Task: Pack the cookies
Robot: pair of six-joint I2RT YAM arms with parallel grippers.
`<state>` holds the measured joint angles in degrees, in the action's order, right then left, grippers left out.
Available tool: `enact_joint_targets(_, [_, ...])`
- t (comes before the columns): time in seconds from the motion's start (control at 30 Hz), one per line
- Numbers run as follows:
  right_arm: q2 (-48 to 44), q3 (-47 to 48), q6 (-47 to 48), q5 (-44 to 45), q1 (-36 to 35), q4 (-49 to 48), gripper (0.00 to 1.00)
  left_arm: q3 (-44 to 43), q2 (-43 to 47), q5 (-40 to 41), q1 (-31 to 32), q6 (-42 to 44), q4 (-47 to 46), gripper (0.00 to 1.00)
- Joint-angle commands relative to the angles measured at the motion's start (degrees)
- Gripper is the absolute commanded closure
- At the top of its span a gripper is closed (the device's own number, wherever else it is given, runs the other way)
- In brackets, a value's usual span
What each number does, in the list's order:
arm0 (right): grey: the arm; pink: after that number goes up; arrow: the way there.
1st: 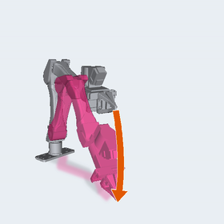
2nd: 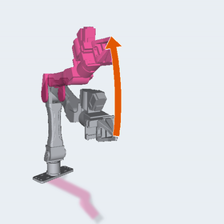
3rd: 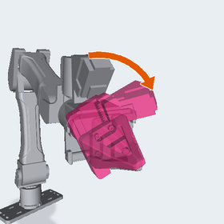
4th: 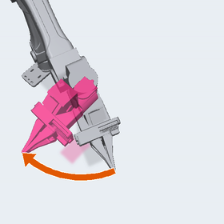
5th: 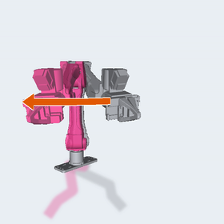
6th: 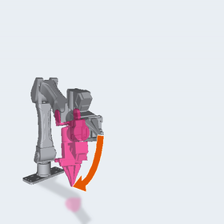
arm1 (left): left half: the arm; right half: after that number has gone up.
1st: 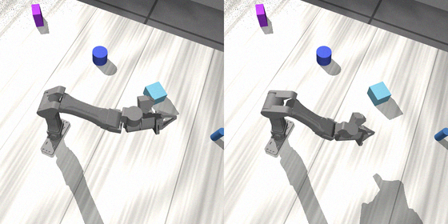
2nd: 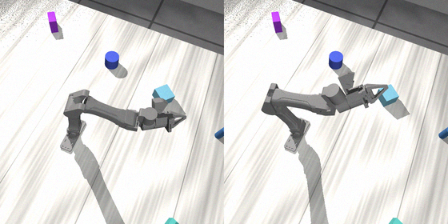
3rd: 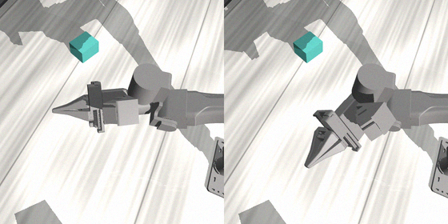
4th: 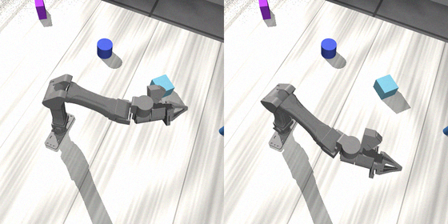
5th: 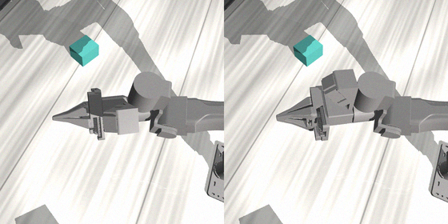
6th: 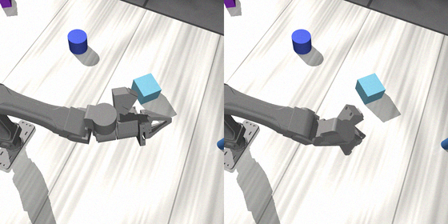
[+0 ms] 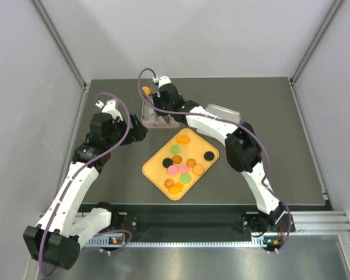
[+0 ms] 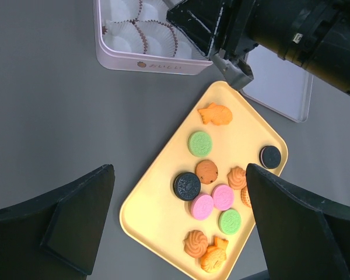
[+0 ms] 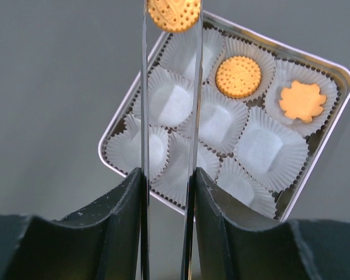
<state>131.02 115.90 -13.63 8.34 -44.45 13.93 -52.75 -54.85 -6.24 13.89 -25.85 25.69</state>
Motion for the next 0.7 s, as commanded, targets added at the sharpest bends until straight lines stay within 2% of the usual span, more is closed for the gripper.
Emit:
enact_joint_targets(0.0, [1.5,3.1,-0.9,0.9,0.2,-2.8,0.66,0.3,1.1,-0.6,-0.4,-0.4,-2.9,0.01])
enact_joint_targets(0.67, [-1.2,-4.3,-2.4,1.9,0.4,-5.3,0.66,0.4,0.9,-0.7,-0.4,-0.4,-2.9,0.01])
